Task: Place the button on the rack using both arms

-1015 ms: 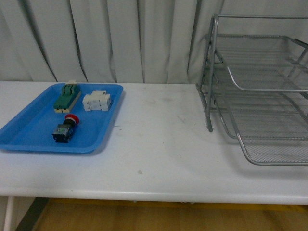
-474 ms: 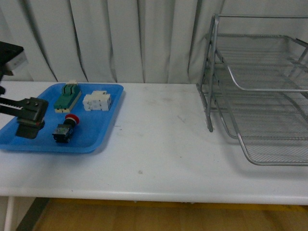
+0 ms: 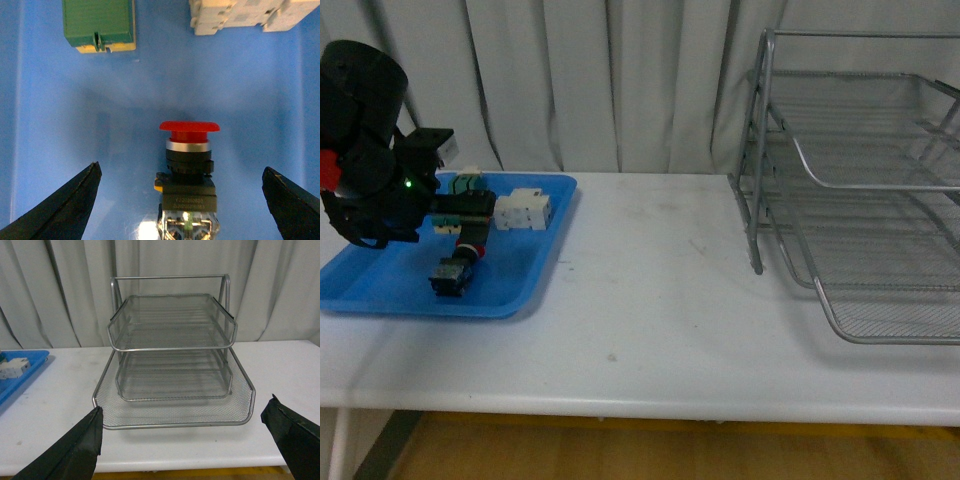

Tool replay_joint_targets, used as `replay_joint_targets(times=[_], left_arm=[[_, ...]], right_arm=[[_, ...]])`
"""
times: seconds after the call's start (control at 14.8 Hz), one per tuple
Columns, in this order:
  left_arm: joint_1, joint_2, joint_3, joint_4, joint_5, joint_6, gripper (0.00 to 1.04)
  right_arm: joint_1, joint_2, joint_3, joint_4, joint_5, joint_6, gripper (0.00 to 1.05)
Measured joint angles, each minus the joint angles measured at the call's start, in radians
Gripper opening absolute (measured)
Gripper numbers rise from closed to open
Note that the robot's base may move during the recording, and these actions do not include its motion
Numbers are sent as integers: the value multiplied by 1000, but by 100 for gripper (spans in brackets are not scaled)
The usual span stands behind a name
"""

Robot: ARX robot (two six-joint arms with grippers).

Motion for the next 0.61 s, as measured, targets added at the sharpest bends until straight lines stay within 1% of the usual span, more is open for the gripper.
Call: replay_joint_targets(times=[0.2,0.54,0.61], left_arm=[[0,85,66,-40,-4,-10,98],[-2,114,72,-43,-9,-26,98],[-3,114,74,-40,-7,-29,90]], right_arm=[[0,0,0,0,0,0,98],[0,0,0,0,0,0,98],[0,0,0,0,0,0,98]])
